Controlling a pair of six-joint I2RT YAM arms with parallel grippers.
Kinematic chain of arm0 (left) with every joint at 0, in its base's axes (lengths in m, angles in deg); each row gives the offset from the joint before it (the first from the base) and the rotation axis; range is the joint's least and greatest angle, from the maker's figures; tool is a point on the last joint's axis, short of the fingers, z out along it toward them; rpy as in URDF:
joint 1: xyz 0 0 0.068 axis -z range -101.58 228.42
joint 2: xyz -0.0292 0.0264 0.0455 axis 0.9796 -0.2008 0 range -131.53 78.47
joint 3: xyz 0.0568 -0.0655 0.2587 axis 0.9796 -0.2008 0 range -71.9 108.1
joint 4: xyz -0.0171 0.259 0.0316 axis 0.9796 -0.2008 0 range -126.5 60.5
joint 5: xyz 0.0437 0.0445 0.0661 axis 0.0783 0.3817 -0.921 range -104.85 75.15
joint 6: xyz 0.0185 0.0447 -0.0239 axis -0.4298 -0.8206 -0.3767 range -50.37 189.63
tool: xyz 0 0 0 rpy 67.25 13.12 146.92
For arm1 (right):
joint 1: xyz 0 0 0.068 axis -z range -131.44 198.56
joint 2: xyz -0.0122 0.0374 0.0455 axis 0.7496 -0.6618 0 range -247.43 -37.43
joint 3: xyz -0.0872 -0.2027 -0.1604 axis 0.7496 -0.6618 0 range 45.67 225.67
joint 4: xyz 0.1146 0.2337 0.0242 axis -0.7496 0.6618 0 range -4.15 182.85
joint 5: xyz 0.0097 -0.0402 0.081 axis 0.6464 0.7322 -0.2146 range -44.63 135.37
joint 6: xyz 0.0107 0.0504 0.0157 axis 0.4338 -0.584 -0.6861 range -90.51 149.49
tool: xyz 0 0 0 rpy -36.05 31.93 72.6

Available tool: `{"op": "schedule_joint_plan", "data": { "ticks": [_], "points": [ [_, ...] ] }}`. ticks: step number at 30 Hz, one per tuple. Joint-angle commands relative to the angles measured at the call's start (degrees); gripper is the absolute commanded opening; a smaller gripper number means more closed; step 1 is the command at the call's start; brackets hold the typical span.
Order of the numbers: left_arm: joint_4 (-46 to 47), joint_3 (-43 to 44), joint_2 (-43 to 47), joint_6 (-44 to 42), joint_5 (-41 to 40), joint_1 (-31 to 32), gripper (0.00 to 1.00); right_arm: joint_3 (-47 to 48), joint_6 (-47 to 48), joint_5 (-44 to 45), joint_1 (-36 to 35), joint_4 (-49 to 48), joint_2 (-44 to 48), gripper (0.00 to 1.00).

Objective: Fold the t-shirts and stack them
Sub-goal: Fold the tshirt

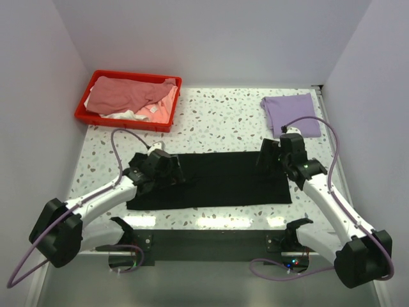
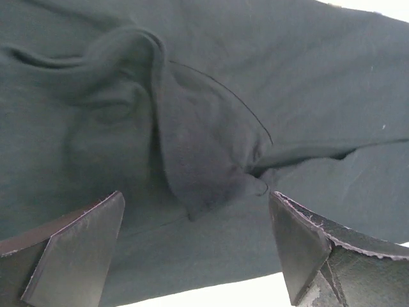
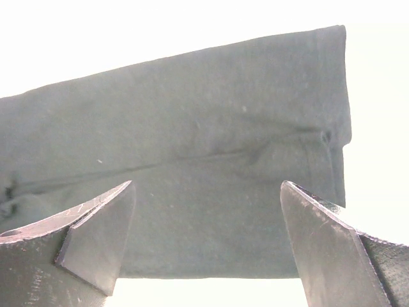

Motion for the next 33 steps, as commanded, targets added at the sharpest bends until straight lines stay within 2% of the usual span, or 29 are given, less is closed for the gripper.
{"op": "schedule_joint_plan", "data": {
  "ticks": [1, 9, 16, 25, 30, 33],
  "points": [
    [6.57, -0.25, -2.24, 0.64, 4.0, 0.7, 1.0, 2.91, 0.95, 2.37, 0.12, 0.89, 2.16, 0.99],
    [13.34, 1.24, -6.9, -0.23, 5.32, 1.05, 1.0, 2.3, 0.95, 3.86, 0.12, 1.15, 2.16, 0.99],
    [19.76, 6.41, -16.64, -1.29, 2.17, 0.97, 1.0, 2.03, 0.95, 3.6, 0.12, 0.63, 1.37, 0.99],
    [19.33, 14.42, -24.21, -2.43, 0.13, 0.88, 1.0, 1.16, 0.07, 2.2, 0.04, -1.04, -0.65, 0.99],
    [14.68, 14.61, -22.82, -2.87, -1.97, 0.97, 1.0, 1.42, 0.77, 0.09, 0.04, -3.06, -4.16, 0.99],
    [11.16, 13.12, -18.43, -2.26, -5.31, 0.88, 1.0, 3.08, 1.3, -3.15, 0.04, -4.56, -7.85, 0.99]
  ]
}}
